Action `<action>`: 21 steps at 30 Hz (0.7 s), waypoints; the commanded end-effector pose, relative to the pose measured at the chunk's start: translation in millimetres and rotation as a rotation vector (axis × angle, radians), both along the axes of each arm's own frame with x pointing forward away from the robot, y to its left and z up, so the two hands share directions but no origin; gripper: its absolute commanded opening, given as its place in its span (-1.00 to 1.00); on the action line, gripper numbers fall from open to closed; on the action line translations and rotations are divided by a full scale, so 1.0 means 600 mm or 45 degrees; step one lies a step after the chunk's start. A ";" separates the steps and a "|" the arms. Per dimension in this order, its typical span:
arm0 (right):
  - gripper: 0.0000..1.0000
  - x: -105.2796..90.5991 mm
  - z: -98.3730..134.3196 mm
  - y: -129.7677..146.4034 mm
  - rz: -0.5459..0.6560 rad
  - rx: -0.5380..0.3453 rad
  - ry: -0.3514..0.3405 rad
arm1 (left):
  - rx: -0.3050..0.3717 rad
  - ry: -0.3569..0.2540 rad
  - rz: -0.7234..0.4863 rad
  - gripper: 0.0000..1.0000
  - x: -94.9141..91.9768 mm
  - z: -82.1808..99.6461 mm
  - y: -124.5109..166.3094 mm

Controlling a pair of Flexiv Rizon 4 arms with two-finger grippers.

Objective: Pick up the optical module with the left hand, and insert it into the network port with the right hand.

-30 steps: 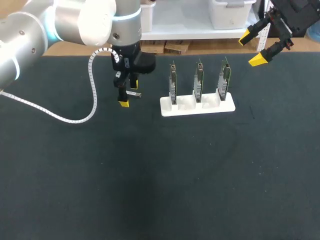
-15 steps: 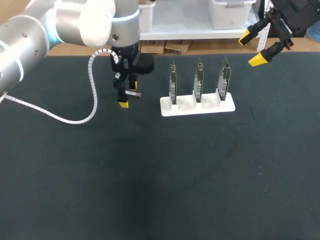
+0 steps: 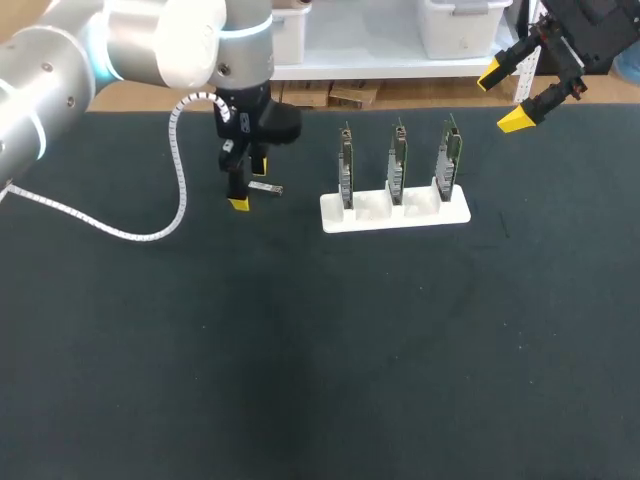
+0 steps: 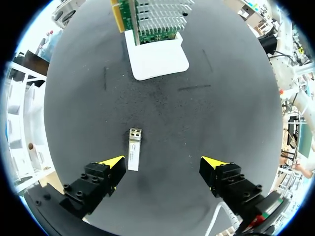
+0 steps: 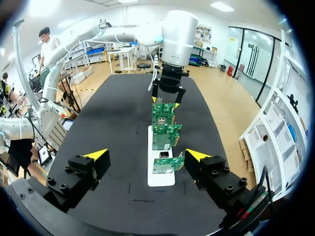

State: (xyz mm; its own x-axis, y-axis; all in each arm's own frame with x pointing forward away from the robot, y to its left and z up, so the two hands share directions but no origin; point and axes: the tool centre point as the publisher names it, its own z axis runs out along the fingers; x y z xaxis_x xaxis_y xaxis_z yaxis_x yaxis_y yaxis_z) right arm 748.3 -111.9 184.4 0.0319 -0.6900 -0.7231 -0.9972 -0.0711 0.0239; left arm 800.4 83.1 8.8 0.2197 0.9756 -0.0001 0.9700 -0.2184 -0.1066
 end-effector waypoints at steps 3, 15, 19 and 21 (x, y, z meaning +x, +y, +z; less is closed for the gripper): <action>1.00 -0.004 0.000 0.000 -0.005 -0.001 -0.004 | 0.012 0.021 -0.017 1.00 0.025 0.005 -0.009; 1.00 -0.004 0.000 0.000 -0.005 -0.001 -0.004 | 0.004 0.026 -0.013 1.00 0.029 0.004 -0.012; 1.00 -0.004 0.000 0.000 -0.005 -0.001 -0.004 | 0.000 0.041 -0.007 1.00 0.025 -0.004 -0.012; 1.00 -0.004 0.000 0.000 -0.005 -0.001 -0.004 | -0.002 0.048 -0.005 1.00 0.025 -0.008 -0.012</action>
